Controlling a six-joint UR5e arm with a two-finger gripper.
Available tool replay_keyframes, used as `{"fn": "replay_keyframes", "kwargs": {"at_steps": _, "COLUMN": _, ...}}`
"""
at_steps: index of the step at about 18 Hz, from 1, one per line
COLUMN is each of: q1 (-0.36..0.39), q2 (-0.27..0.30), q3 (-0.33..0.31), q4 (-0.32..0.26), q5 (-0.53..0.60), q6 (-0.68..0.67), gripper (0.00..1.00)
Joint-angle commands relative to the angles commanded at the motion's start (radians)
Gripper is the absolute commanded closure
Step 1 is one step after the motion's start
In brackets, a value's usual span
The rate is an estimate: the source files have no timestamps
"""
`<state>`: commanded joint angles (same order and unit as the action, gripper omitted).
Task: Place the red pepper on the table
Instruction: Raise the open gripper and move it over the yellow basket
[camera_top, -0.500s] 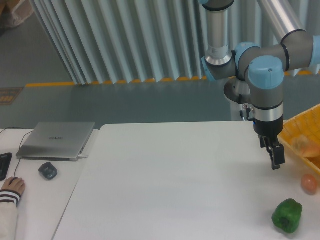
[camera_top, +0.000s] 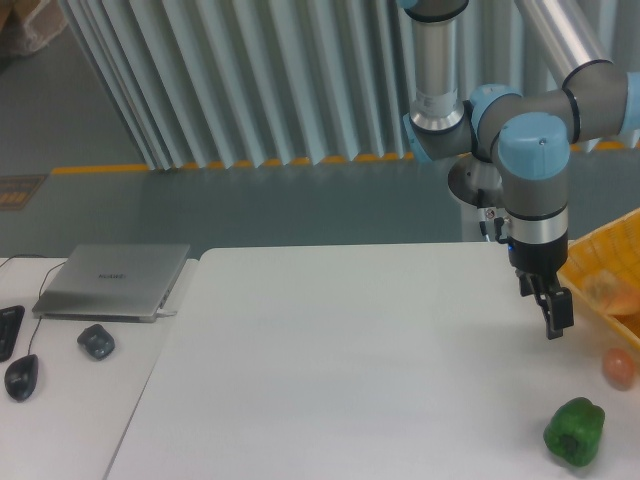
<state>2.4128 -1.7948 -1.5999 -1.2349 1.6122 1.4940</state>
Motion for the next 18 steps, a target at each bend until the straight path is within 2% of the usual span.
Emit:
{"fn": "replay_keyframes", "kwargs": {"at_steps": 4, "q1": 0.029, "q2": 0.026, "q3": -0.047, "q4": 0.018, "q5": -0.008, "q6": -0.006, "gripper": 0.0}}
{"fn": "replay_keyframes", "kwargs": {"at_steps": 6, "q1": 0.058, "q2": 0.029, "q3": -0.049, "q4": 0.034, "q5": -0.081, "q6": -0.008, "gripper": 0.0}}
{"fn": "replay_keyframes", "kwargs": {"at_steps": 8, "q1": 0.084, "q2": 0.052, "q3": -0.08, "q4": 0.041, "q5": -0.155, "q6": -0.009, "gripper": 0.0}}
{"fn": "replay_keyframes", "kwargs": {"at_steps": 10, "q1": 0.114, "q2": 0.057, "q3": -0.091, "q4": 0.08, "q5": -0.157, "q6": 0.002, "gripper": 0.0}}
{"fn": "replay_keyframes", "kwargs": {"at_steps": 12, "q1": 0.143, "q2": 0.063, "q3": -0.097, "q4": 0.086, "q5": -0.147, "q6": 0.029, "gripper": 0.0}}
{"fn": "replay_keyframes", "kwargs": {"at_steps": 15, "q1": 0.198, "q2": 0.063, "q3": -0.089, "q4": 0.081, "q5": -0.143, "q6": 0.187, "gripper": 0.0}}
{"fn": "replay_keyframes", "kwargs": {"at_steps": 18, "q1": 0.238, "q2": 0.061, "q3": -0.089, "q4": 0.075, "q5": -0.082, "q6": 0.475, "gripper": 0.0}}
